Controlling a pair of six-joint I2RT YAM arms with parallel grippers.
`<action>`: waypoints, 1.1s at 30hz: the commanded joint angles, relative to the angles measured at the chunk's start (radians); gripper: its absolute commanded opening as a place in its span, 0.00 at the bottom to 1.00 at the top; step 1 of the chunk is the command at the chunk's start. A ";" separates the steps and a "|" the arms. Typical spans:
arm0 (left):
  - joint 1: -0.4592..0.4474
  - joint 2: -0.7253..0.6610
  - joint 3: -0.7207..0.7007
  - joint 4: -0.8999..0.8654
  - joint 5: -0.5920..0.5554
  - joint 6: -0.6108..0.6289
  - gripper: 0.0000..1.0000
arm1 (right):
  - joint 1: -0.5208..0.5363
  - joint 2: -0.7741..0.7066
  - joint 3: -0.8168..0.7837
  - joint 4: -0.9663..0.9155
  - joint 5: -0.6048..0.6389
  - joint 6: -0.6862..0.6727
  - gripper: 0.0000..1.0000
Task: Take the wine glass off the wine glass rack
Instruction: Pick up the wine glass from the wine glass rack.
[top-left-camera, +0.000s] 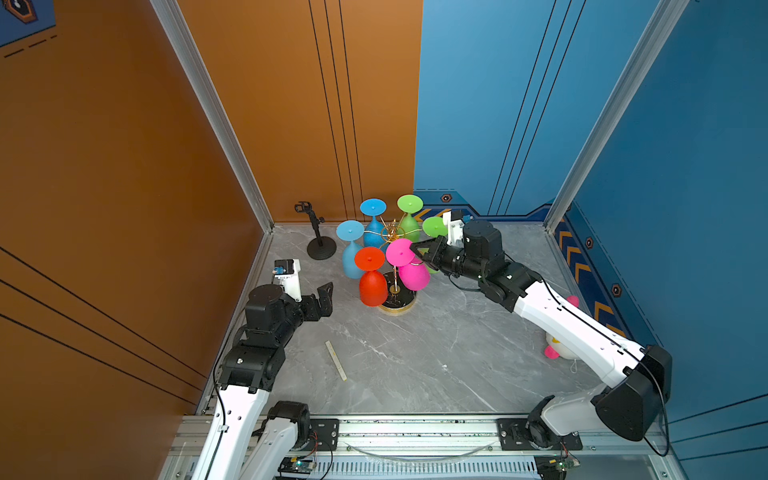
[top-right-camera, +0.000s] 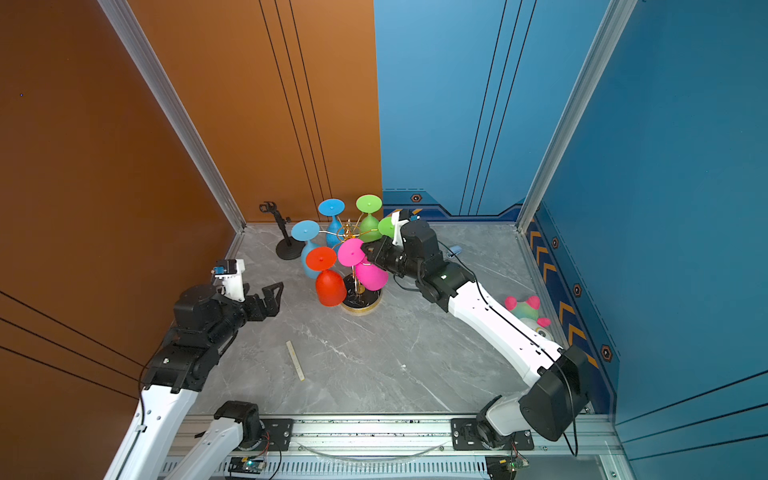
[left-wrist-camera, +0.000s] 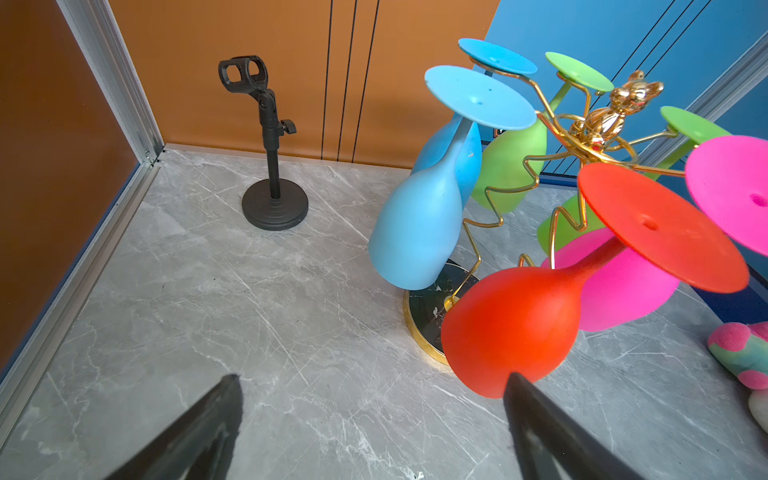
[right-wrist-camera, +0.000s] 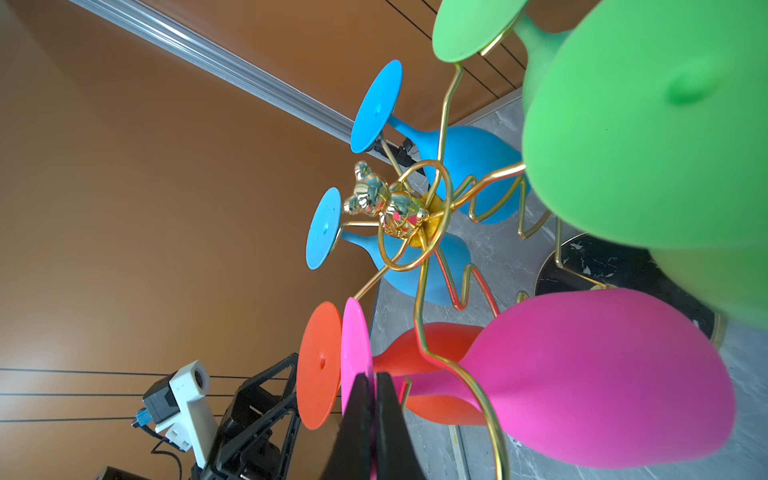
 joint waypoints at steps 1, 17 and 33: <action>0.009 -0.001 -0.004 -0.006 0.023 -0.006 0.98 | 0.010 -0.005 0.038 -0.067 0.001 -0.066 0.00; 0.009 -0.088 0.003 -0.108 0.269 -0.097 1.00 | 0.099 -0.134 0.032 -0.331 0.025 -0.308 0.00; -0.138 -0.178 -0.068 -0.102 0.528 -0.271 0.89 | 0.141 -0.367 -0.269 -0.213 -0.045 -0.520 0.00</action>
